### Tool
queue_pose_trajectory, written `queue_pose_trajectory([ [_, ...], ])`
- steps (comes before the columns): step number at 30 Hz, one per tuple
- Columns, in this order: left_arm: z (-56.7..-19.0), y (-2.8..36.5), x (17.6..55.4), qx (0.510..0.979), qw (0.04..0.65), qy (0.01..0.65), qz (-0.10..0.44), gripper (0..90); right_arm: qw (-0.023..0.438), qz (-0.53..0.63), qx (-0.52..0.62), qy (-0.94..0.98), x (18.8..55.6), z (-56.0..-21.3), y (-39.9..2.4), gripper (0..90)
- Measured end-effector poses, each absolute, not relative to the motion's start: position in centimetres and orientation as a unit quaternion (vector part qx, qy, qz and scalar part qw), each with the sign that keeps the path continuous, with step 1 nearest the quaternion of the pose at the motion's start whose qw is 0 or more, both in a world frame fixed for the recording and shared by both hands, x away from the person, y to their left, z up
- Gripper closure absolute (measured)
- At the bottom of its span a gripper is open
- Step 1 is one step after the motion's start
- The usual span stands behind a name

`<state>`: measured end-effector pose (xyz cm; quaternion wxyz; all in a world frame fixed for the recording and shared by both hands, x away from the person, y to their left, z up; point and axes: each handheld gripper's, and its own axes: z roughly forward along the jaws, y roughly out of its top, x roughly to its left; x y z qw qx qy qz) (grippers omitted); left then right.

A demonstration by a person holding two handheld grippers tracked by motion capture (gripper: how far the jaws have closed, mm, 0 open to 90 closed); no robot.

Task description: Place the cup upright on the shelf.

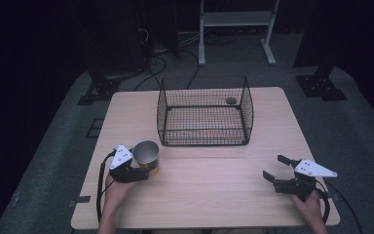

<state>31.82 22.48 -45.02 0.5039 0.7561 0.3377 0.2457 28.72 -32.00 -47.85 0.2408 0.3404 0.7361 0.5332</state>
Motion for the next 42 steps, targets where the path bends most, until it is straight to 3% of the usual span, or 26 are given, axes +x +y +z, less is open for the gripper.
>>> queue_pose_trajectory([
  [42, -38.0, 17.0, 32.9, 0.765, 0.558, 0.243, 0.209, 14.0, 0.239, 0.537, 0.344, 0.732, 28.8, -47.9, -32.0, 13.0],
])
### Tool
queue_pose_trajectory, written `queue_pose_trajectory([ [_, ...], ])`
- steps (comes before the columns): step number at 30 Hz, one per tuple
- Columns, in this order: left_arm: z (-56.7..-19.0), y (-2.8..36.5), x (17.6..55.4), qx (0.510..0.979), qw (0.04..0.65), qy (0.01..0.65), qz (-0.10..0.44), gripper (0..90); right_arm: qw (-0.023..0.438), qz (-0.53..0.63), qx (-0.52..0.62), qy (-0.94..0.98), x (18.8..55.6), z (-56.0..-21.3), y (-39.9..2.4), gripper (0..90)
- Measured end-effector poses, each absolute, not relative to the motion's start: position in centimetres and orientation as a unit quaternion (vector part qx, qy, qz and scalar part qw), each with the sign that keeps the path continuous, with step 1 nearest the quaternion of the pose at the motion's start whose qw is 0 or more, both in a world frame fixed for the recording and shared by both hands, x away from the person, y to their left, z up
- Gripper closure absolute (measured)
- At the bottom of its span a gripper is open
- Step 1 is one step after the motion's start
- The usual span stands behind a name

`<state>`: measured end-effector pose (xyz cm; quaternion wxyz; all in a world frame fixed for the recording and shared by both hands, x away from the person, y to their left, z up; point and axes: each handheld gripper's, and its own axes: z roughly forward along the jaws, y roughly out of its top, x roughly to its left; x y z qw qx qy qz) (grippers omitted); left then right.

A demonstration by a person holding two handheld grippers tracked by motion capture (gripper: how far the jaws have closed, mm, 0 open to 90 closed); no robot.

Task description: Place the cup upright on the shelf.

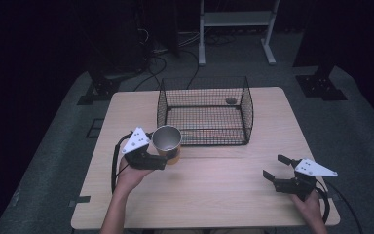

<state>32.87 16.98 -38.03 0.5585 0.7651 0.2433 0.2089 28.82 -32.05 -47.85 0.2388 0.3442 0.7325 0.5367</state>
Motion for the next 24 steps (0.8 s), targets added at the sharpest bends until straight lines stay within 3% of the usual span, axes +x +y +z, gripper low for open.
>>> queue_pose_trajectory([
  [24, -34.6, 13.7, 35.6, 0.777, 0.559, 0.205, 0.205, 14.1, 0.236, 0.539, 0.345, 0.731, 28.8, -47.9, -32.1, 13.0],
])
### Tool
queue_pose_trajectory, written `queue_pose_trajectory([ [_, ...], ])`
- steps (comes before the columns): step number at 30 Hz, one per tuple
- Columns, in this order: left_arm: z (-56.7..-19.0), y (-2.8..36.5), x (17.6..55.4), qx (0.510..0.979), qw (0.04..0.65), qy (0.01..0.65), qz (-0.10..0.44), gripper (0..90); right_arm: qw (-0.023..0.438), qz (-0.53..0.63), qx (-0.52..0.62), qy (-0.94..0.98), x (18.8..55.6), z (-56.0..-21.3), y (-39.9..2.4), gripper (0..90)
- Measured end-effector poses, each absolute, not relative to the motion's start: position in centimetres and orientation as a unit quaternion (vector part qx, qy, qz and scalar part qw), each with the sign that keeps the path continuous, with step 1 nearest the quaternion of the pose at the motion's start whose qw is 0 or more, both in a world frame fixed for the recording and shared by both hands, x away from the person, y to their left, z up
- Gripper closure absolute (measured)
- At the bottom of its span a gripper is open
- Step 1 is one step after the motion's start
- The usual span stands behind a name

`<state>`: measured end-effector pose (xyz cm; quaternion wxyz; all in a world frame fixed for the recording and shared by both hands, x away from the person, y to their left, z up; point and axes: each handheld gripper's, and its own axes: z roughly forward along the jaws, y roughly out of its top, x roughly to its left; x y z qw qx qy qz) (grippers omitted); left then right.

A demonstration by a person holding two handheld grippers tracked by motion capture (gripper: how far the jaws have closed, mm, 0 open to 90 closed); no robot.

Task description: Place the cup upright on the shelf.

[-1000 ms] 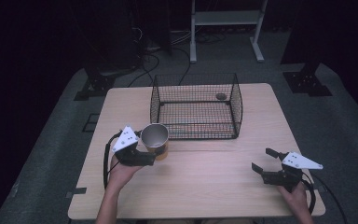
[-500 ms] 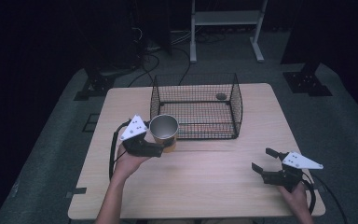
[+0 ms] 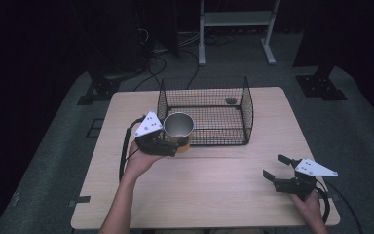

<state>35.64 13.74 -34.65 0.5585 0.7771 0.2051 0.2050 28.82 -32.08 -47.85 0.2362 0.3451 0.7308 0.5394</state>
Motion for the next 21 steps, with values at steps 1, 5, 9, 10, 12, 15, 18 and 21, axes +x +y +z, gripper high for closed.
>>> queue_pose_trajectory([
  [1, -34.5, 13.6, 35.8, 0.778, 0.559, 0.205, 0.202, 14.1, 0.236, 0.54, 0.346, 0.731, 28.8, -47.8, -32.1, 13.0],
  [5, -33.8, 12.7, 36.7, 0.781, 0.558, 0.198, 0.199, 14.1, 0.234, 0.541, 0.344, 0.731, 28.8, -47.8, -32.1, 13.0],
  [9, -33.3, 12.1, 37.4, 0.781, 0.56, 0.195, 0.196, 14.1, 0.234, 0.542, 0.345, 0.73, 28.8, -47.8, -32.1, 13.0],
  [10, -33.3, 12.0, 37.6, 0.78, 0.562, 0.195, 0.193, 14.1, 0.234, 0.542, 0.345, 0.73, 28.8, -47.9, -32.1, 13.0],
  [12, -33.1, 11.7, 38.0, 0.782, 0.56, 0.195, 0.192, 14.1, 0.234, 0.543, 0.344, 0.73, 28.8, -47.9, -32.1, 13.0],
  [15, -32.9, 11.2, 38.6, 0.78, 0.564, 0.194, 0.19, 14.1, 0.234, 0.544, 0.344, 0.729, 28.8, -47.9, -32.1, 13.0],
  [18, -32.7, 10.7, 39.1, 0.781, 0.563, 0.194, 0.186, 14.1, 0.235, 0.544, 0.344, 0.728, 28.9, -47.9, -32.1, 13.0],
  [21, -32.4, 10.3, 39.6, 0.784, 0.561, 0.191, 0.186, 14.1, 0.234, 0.545, 0.344, 0.728, 28.9, -47.9, -32.2, 13.0],
])
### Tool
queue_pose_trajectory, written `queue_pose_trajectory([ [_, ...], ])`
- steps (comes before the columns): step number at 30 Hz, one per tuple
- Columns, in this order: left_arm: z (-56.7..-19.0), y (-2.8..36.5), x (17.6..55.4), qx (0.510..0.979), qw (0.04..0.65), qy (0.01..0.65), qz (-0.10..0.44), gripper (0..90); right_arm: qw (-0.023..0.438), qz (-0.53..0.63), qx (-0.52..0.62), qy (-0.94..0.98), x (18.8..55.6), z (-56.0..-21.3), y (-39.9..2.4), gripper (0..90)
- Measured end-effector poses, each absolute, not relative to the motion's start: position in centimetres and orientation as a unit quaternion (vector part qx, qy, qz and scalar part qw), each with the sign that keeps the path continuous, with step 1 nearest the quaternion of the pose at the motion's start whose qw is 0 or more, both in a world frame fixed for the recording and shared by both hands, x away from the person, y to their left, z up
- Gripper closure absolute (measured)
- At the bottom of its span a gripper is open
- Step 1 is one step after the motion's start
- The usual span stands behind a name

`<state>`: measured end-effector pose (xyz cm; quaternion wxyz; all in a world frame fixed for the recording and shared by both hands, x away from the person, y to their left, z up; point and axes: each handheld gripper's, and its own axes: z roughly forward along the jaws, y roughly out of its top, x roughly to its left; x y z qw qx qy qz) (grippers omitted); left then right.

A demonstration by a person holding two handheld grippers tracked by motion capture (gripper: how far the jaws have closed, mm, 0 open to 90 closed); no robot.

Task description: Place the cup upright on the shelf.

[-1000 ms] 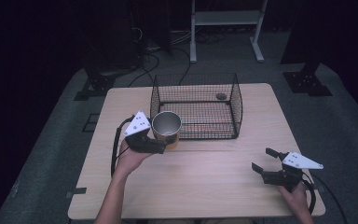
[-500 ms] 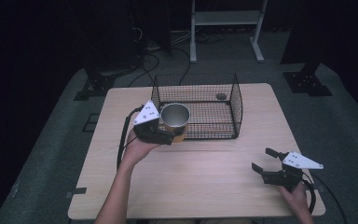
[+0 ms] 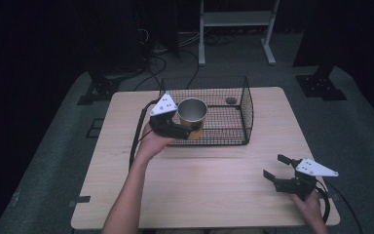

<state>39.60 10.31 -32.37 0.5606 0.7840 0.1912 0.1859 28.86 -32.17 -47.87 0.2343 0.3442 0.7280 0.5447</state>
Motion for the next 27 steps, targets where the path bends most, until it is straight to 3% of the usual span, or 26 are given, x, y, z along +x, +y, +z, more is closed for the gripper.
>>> queue_pose_trajectory([
  [27, -29.8, 6.7, 45.3, 0.796, 0.557, 0.17, 0.166, 14.1, 0.234, 0.546, 0.35, 0.724, 28.8, -47.9, -32.3, 13.0],
])
